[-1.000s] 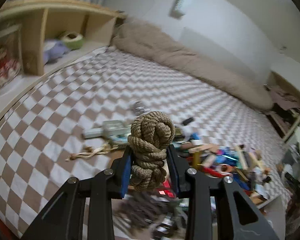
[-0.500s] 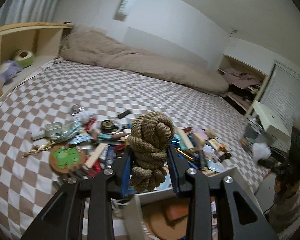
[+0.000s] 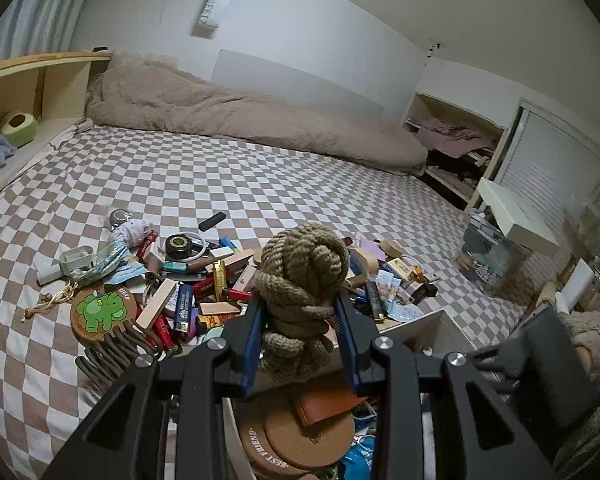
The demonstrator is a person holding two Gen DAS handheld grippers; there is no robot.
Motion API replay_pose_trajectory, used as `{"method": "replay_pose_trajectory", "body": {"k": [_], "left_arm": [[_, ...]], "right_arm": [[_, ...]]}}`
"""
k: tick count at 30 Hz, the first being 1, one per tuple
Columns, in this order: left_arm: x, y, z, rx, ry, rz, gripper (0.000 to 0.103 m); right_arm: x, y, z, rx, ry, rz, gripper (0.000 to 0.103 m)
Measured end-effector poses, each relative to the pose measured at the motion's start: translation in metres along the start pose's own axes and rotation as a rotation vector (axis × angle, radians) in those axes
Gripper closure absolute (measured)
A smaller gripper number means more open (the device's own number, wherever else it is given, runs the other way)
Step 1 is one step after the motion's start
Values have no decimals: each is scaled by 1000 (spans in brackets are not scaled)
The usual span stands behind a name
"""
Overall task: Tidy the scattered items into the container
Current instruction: 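Carry the rope knot in the left gripper and the white bag in the right gripper over the box, then open the right gripper to drop the white bag while the left gripper lowers and releases the rope knot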
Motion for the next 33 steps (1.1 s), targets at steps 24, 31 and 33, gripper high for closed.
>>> {"method": "replay_pose_trajectory", "body": {"k": [24, 31, 33], "left_arm": [[-18, 35, 7, -105, -102, 58, 69], [-32, 59, 4, -157, -214, 51, 69], [-37, 66, 3, -181, -258, 39, 69]], "right_arm": [[-24, -3, -25, -36, 35, -20, 0], [-43, 28, -59, -144, 133, 102, 0], [-47, 34, -64, -164, 154, 129, 0]]}}
Point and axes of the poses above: each gripper's, at about its wrist camera, not at the fingertips, and z roughly the way its jaws point, y to its right, x to its top, the point moved 2 cm from there along z, roughly the way its jaws point, and after that the axes turned 5 degrees about x, right-handed, at the moved point
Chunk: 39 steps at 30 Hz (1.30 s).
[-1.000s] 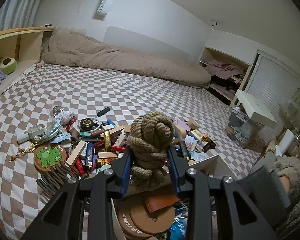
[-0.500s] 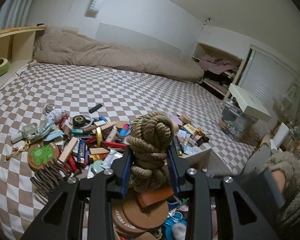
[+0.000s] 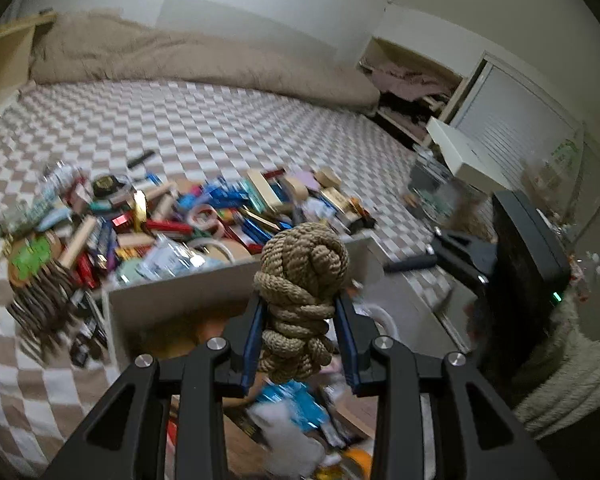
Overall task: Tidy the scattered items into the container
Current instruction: 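Open the right gripper to drop the white bag while the left gripper lowers and releases the rope knot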
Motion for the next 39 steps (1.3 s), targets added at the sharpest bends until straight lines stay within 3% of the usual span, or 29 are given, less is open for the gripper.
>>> {"method": "replay_pose_trajectory", "body": {"k": [11, 17, 23, 29, 30, 33, 39], "left_arm": [[-34, 51, 25, -58, -264, 17, 69], [-50, 53, 48, -142, -406, -156, 69], [-68, 40, 63, -18, -486, -251, 69], [-76, 30, 73, 80, -509, -263, 69], [-78, 30, 75, 83, -517, -267, 67], [-81, 28, 78, 85, -520, -278, 33], [-74, 31, 69, 106, -456, -246, 33]], "right_arm": [[-30, 36, 2, -151, 47, 96, 0], [-40, 39, 4, -165, 77, 126, 0], [-45, 32, 3, -149, 87, 108, 0], [-48, 29, 3, -137, 86, 91, 0], [-47, 29, 2, -135, 86, 92, 0], [-48, 28, 1, -134, 90, 91, 0], [-50, 29, -3, -131, 101, 95, 0]]}}
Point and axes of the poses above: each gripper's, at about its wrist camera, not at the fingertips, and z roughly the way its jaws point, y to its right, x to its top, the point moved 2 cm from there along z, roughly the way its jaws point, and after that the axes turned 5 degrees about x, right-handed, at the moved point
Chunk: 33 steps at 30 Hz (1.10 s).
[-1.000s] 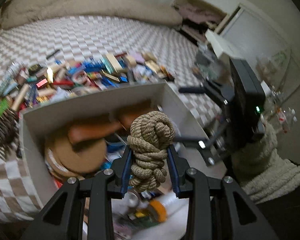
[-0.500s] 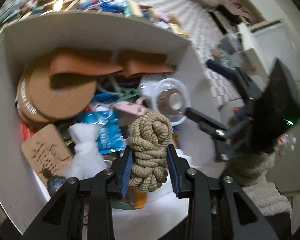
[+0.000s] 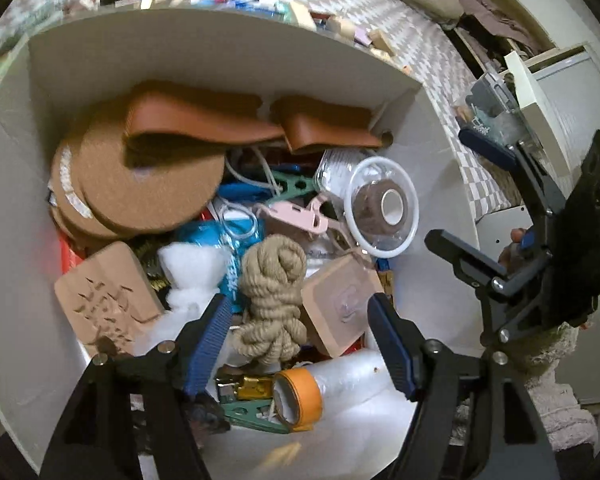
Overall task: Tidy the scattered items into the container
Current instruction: 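Open the right gripper to drop the white bag while the left gripper lowers and releases the rope knot, then move both open grippers back from the box toward the pile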
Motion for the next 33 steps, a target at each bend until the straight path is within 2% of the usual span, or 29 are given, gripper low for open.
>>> {"method": "replay_pose_trajectory", "body": {"k": [9, 15, 19, 25, 33], "left_arm": [[7, 12, -24, 120, 146, 141, 29], [9, 18, -35, 206, 260, 202, 14], [8, 18, -44, 254, 335, 236, 1], [4, 19, -51, 261, 397, 264, 0], [0, 16, -70, 269, 497, 276, 0]], "right_arm": [[1, -2, 0, 12, 3, 1, 0], [2, -4, 1, 7, -1, -5, 0], [6, -7, -3, 10, 18, 1, 0], [7, -9, -12, -11, 56, 18, 0], [9, -6, -32, -22, 140, 123, 0]]}}
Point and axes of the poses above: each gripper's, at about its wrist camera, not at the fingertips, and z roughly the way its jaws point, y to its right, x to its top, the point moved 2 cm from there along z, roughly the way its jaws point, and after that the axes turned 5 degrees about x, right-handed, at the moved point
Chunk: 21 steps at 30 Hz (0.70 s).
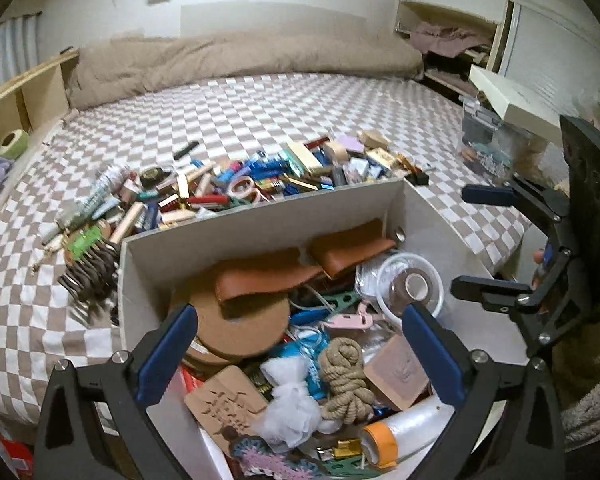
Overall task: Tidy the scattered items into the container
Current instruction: 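Move both open grippers back from the box toward the pile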
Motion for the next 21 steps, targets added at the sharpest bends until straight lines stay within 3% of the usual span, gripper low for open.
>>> {"method": "replay_pose_trajectory", "body": {"k": [7, 15, 21], "left_arm": [[4, -16, -21, 57, 94, -22, 0], [4, -39, -40, 61, 170, -92, 0], [3, -57, -52, 133, 224, -134, 0]], "right_arm": [[7, -2, -19, -43, 74, 46, 0], [15, 2, -42, -92, 191, 129, 0], [14, 10, -50, -119, 261, 192, 0]]}}
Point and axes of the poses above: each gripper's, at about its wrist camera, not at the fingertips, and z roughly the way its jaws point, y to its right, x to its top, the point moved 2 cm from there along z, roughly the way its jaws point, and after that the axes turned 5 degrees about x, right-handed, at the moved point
